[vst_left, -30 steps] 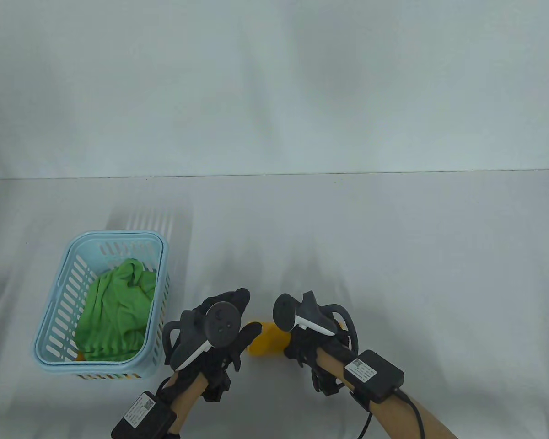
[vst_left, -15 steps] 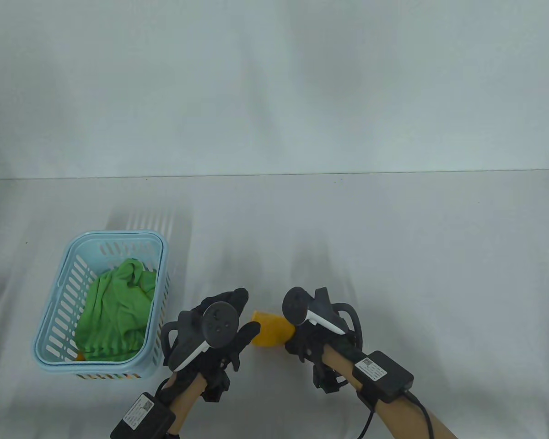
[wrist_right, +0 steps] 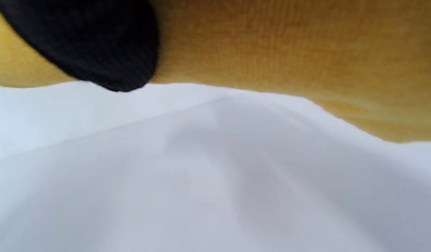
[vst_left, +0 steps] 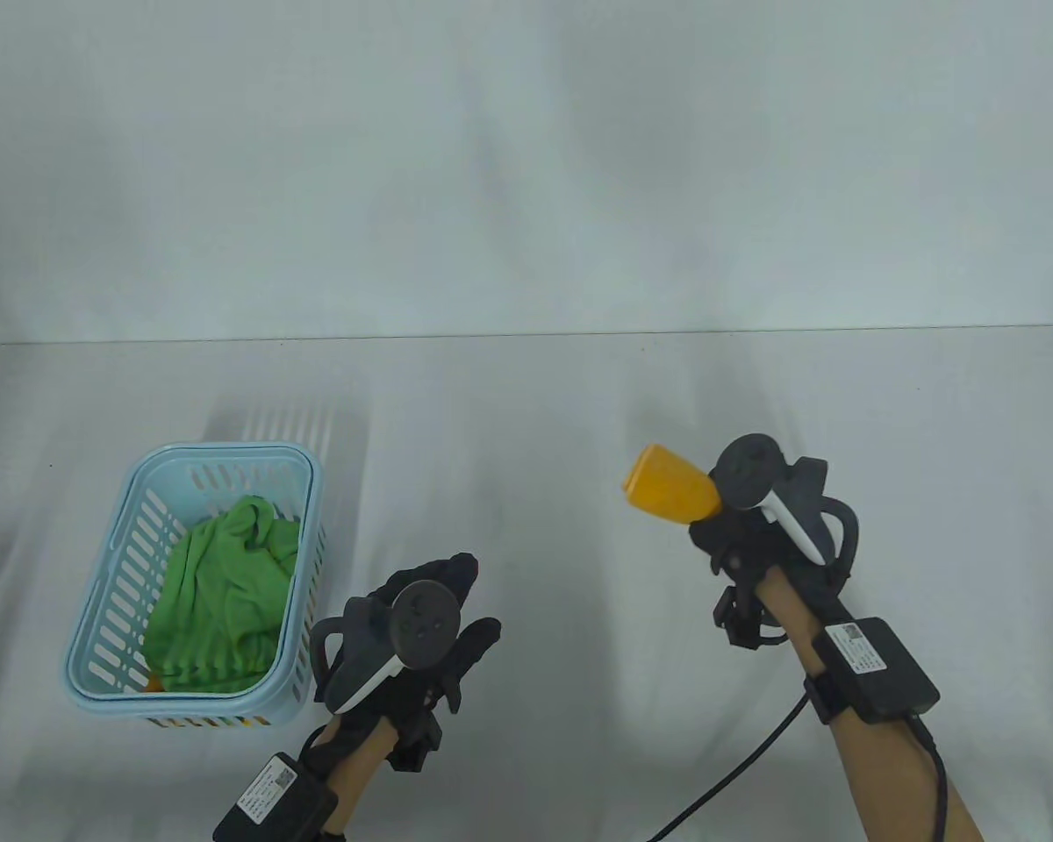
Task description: Roll square towel into towel roll
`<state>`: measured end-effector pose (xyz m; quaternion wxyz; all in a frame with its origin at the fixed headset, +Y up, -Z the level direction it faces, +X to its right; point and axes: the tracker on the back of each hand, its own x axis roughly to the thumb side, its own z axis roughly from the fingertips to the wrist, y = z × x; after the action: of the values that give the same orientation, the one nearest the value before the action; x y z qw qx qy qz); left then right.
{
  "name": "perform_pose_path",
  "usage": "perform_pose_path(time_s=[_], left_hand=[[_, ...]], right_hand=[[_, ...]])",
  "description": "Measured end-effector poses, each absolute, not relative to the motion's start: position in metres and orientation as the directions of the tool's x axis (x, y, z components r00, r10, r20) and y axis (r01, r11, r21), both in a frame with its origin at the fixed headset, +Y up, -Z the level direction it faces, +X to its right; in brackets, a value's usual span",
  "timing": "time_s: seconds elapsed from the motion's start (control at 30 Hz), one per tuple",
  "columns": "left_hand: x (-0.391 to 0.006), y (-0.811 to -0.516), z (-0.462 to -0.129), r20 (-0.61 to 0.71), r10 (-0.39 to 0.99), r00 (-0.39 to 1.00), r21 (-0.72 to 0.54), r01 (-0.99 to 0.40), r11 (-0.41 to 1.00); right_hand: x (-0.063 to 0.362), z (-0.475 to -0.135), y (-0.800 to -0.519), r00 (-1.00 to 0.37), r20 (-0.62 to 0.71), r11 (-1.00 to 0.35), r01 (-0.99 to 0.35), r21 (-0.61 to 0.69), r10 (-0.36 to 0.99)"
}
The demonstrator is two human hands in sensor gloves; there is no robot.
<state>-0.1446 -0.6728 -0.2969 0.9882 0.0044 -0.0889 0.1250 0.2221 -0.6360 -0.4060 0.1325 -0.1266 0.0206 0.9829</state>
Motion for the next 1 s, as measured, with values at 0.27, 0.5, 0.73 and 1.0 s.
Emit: perform_pose_path(time_s=[0.27,0.5,0.73,1.0], left_hand=[[-0.139,-0.675,-0.296,0.187,0.242,0.952,-0.02,-0.243,0.97],[-0.138,-0.677,-0.297,0.177,0.24,0.954,-0.034,-0.238,0.971],[-0.134,-0.679,-0.297,0.188,0.235,0.954,-0.047,-0.231,0.972],[-0.133,-0.679,-0.296,0.187,0.231,0.955,-0.053,-0.225,0.973]], right_hand=[[0.308,-0.446,-0.667,-0.85,-0.506,-0.988,-0.142,-0.053,0.149],[0.346,-0.46,-0.716,-0.776,-0.619,-0.988,-0.156,0.001,0.122],[0.354,-0.465,-0.746,-0.762,-0.639,-0.983,-0.179,0.049,0.107],[0.355,-0.465,-0.753,-0.769,-0.633,-0.978,-0.186,0.094,0.085]])
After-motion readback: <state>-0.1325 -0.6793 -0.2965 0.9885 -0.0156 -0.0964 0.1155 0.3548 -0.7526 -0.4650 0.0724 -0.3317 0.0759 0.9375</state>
